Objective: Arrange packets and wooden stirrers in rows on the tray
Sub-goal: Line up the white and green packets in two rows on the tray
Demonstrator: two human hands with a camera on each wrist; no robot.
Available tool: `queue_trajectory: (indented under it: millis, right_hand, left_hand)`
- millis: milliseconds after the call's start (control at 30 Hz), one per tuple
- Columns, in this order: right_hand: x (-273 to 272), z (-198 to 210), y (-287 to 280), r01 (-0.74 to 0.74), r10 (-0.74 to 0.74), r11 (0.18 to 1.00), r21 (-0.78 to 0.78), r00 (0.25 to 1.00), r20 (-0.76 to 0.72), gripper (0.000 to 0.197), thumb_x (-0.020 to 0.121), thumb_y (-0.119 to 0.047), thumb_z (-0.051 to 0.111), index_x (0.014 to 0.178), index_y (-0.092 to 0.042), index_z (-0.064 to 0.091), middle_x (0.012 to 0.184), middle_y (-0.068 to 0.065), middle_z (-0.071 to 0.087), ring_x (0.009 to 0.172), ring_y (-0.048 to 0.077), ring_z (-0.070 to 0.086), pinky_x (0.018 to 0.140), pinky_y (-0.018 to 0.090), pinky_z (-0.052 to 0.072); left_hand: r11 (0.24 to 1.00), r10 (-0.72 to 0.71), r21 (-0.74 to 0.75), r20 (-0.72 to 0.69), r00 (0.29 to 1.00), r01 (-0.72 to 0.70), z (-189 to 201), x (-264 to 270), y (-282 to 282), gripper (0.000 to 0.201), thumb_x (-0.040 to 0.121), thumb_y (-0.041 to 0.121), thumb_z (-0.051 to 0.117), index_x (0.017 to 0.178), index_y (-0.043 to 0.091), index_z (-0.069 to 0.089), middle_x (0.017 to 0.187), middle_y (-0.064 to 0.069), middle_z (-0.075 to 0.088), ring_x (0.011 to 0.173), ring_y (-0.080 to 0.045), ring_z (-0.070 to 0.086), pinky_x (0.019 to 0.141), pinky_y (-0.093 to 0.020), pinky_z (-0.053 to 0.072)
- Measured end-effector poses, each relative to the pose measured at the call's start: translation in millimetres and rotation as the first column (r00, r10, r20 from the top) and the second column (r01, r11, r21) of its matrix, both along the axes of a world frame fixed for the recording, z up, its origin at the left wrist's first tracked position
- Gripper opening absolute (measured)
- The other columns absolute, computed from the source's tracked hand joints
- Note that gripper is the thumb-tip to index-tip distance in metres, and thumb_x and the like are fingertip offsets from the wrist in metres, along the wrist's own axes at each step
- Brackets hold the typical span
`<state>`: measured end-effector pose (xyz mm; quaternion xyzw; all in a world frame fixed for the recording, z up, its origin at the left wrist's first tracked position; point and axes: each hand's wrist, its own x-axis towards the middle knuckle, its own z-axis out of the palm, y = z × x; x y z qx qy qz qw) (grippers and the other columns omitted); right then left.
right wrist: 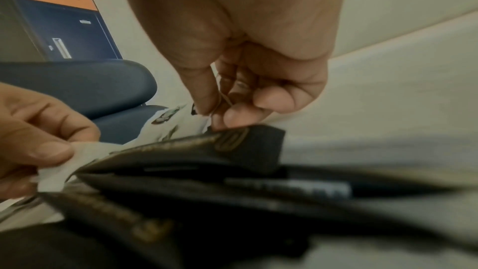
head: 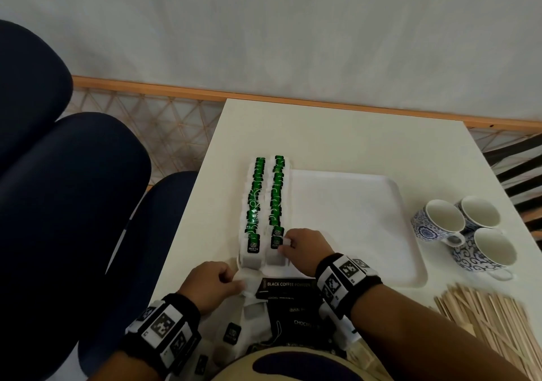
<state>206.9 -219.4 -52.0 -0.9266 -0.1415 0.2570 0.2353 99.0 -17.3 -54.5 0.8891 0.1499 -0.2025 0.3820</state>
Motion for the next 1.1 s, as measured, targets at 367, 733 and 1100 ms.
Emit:
queue_trajectory:
  millis: [367,733,1100]
  right_hand:
    - [-5.7,2.3,2.3,0.165,-0.165,0.984,0.066,0.986,-0.010,0.040,0.084,-0.043,0.066,0.099,-0.018,0.039,0.084,-0.003,0.054,0.071,0.014,0.050,0.054,0.024,0.034]
    - [-8.8,4.3,2.2,0.076,-0.077,0.997,0.013,0.997,0.018,0.060,0.071,-0.057,0.075,0.099,-0.021,0.036,0.084,-0.006,0.051,0.074,0.016,0.050,0.058,0.026,0.036]
    - [-17.4,29.1,11.9,0.083,0.035,0.881,0.466,0.970,-0.240,0.044,0.091,-0.054,0.054,0.080,-0.013,0.068,0.068,-0.006,0.065,0.060,0.005,0.057,0.057,0.013,0.043]
  left_hand:
    - [0.969,0.095,-0.243,0.195,0.976,-0.045,25.8,-7.4,9.8,0.036,0.080,0.025,0.076,0.047,0.033,0.062,0.112,0.017,0.054,0.093,-0.001,0.058,0.075,-0.014,0.041]
    - [0.683,0.428,-0.665,0.027,0.903,-0.304,32.6,3.2,1.0,0.023,0.093,0.014,0.056,0.084,0.001,0.073,0.087,-0.011,0.074,0.082,-0.017,0.067,0.076,-0.029,0.055]
    - [0.696,0.453,-0.657,0.087,0.887,-0.291,29.5,9.1,-8.8,0.026,0.086,-0.008,0.061,0.094,0.013,0.073,0.088,-0.006,0.076,0.079,-0.013,0.070,0.071,-0.019,0.056]
